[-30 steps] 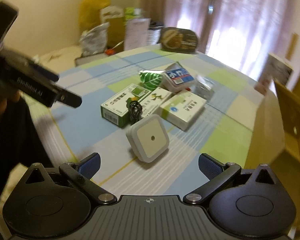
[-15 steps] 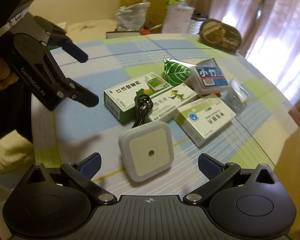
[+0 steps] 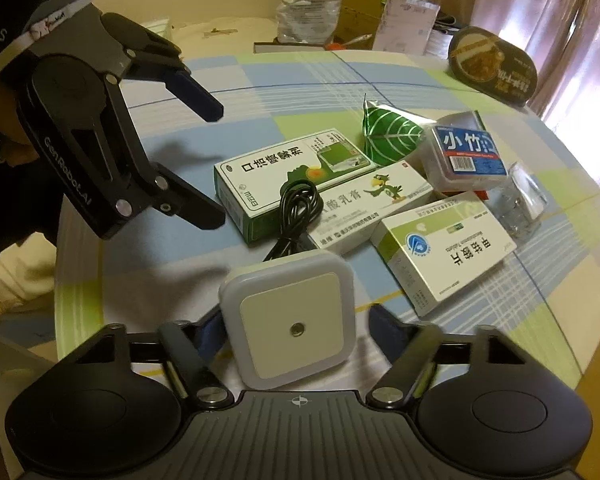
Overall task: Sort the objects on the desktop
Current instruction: 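Close the right gripper on the white square night light, then lift the night light with the right gripper while the left gripper grasps the green spray box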
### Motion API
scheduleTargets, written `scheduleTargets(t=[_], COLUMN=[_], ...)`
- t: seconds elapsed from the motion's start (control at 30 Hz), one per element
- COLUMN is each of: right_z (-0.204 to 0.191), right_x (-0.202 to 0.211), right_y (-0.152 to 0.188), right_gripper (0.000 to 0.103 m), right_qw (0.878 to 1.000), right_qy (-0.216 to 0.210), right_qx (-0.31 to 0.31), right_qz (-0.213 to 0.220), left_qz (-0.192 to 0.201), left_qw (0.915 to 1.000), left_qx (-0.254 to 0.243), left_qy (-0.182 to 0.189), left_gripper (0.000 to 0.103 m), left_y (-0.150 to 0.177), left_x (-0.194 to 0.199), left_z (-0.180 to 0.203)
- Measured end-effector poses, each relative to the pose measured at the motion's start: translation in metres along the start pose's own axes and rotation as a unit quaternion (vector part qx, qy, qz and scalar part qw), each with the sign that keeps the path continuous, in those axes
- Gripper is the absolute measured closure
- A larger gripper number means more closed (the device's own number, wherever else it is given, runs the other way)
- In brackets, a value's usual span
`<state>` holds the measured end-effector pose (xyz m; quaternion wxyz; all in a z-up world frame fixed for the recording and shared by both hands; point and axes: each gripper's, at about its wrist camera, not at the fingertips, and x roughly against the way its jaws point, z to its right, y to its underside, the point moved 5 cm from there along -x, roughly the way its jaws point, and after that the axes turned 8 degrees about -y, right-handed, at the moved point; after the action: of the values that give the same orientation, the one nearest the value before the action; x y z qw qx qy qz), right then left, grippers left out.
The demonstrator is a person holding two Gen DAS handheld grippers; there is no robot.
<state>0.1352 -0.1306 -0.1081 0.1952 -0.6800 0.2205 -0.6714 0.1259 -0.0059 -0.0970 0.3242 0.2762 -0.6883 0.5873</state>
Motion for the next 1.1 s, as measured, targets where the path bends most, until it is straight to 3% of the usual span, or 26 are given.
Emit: scheduleTargets(t=[0.37,0.57,0.63,0.83,1.1], right_z=[0.005,0.011,0.011,0.009,0.007], right_x=[0.021,0.035,0.039,0.053,0.08], right_y=[0.014,0.019,0.02,0.023,0.037], right_gripper=[0.039,0.039,0.039,0.039,0.041], right_qw=[0.995,0.989,0.986,0.972,0.944], right_qy=[0.048,0.064,0.069,0.078,0.109], right_qx=[-0.077,-0.122,-0.137,-0.195,-0.267], right_qz=[0.035,0.061,0.072,0.109,0.161], left_qz=[-0.003,-0.015,-0.018,-0.029,-0.031], left_qw=[0.9999,0.9993,0.999,0.998,0.9977], left_qx=[-0.005,-0.024,-0.027,-0.042,-0.046], left_qy=[-0.009,-0.025,-0.031,-0.037,-0.039], left_gripper=[0.013,0.041,0.045,0.05,0.051], left_y=[-0.012,-0.012,-0.01,-0.001,0.013], left_x=[-0.019,-0.029,-0.028,-0.014,0.004], left_z=[0.012,0.013,0.01,-0.001,-0.002])
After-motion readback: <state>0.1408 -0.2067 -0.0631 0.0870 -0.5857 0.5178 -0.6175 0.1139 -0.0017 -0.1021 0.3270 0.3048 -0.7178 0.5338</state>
